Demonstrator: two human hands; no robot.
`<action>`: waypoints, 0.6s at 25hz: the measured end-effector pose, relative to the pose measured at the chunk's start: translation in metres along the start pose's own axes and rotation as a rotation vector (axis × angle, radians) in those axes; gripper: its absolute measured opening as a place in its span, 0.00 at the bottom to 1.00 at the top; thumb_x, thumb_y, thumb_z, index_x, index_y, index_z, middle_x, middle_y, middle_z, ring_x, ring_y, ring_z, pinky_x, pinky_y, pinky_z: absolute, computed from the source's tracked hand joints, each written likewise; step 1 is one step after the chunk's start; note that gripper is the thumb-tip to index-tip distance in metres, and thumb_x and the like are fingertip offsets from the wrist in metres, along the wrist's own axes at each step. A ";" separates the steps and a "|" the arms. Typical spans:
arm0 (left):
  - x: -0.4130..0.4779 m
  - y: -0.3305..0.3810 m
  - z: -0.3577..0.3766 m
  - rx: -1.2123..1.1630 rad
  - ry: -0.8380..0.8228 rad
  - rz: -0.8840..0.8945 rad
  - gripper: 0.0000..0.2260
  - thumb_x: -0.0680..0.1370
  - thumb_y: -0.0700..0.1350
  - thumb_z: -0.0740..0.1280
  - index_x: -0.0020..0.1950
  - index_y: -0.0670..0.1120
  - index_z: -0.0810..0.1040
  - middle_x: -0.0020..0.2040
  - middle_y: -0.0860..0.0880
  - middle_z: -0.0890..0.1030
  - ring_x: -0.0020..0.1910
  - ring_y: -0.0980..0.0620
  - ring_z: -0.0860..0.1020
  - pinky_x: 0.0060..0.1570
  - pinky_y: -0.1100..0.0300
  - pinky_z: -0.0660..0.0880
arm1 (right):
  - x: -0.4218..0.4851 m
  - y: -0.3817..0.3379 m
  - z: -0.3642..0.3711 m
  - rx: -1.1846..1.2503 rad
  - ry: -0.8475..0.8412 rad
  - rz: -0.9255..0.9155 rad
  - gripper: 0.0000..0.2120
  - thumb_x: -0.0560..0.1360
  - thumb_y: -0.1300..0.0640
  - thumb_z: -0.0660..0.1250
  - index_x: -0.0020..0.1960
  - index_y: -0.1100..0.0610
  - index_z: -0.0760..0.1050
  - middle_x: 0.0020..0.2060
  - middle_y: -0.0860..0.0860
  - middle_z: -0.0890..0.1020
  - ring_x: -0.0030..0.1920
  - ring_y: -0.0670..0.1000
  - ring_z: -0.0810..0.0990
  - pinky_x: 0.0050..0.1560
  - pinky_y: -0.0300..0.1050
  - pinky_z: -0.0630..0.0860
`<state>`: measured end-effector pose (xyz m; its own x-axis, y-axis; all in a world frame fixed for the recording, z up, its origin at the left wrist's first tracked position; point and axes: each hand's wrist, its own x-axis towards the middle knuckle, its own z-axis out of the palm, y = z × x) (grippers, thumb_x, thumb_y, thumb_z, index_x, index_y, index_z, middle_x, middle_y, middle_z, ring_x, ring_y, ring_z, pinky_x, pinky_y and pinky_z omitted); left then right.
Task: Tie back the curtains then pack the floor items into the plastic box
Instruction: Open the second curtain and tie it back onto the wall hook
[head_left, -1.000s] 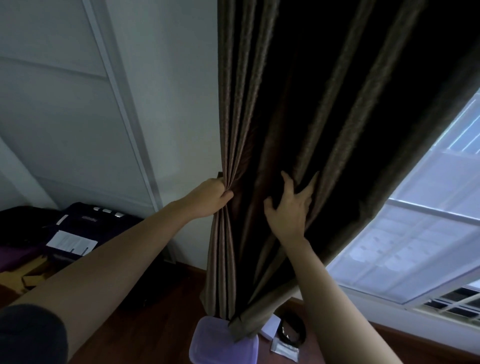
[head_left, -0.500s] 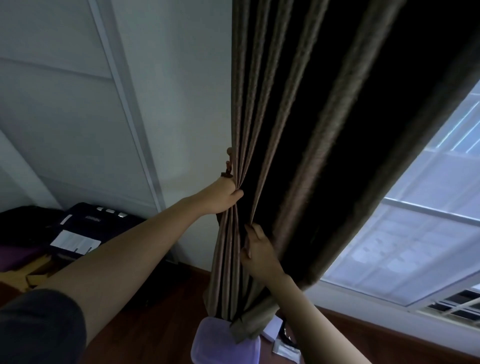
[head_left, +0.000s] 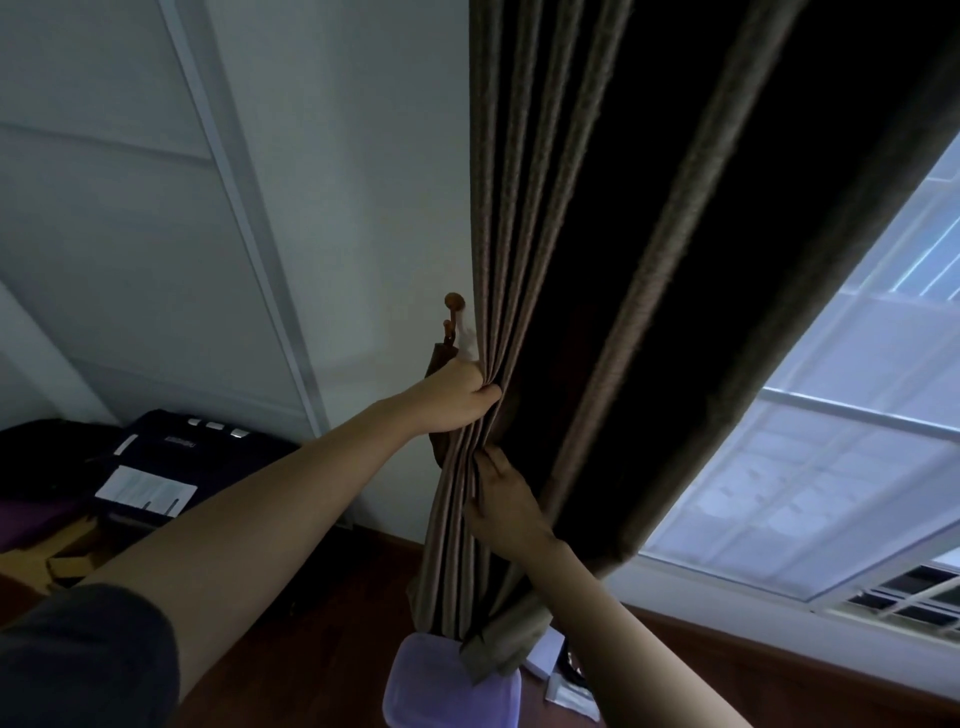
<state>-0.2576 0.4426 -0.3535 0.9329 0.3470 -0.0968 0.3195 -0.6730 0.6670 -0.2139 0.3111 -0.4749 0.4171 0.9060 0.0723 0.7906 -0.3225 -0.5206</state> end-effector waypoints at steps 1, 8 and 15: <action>0.000 0.001 0.001 -0.003 0.001 0.026 0.13 0.78 0.46 0.61 0.48 0.35 0.73 0.41 0.44 0.71 0.35 0.51 0.73 0.37 0.65 0.70 | -0.001 -0.004 -0.001 -0.004 -0.016 0.002 0.30 0.73 0.58 0.62 0.74 0.60 0.57 0.73 0.57 0.60 0.69 0.57 0.66 0.70 0.46 0.64; 0.002 0.002 0.009 0.020 0.234 0.041 0.14 0.79 0.42 0.59 0.33 0.43 0.66 0.31 0.48 0.69 0.30 0.47 0.72 0.33 0.57 0.67 | -0.021 -0.005 -0.035 -0.036 0.426 -0.007 0.17 0.70 0.60 0.64 0.58 0.53 0.76 0.68 0.53 0.70 0.69 0.55 0.67 0.69 0.57 0.65; -0.006 -0.008 0.013 0.002 0.195 0.092 0.16 0.79 0.40 0.58 0.54 0.25 0.66 0.32 0.55 0.70 0.29 0.61 0.71 0.31 0.73 0.67 | 0.033 -0.016 -0.138 0.358 0.941 0.306 0.36 0.72 0.60 0.68 0.74 0.61 0.53 0.68 0.64 0.69 0.66 0.62 0.71 0.64 0.42 0.65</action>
<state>-0.2632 0.4372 -0.3681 0.9084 0.4036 0.1090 0.2353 -0.7092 0.6646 -0.1512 0.3082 -0.3464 0.8779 0.1718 0.4469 0.4781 -0.2624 -0.8382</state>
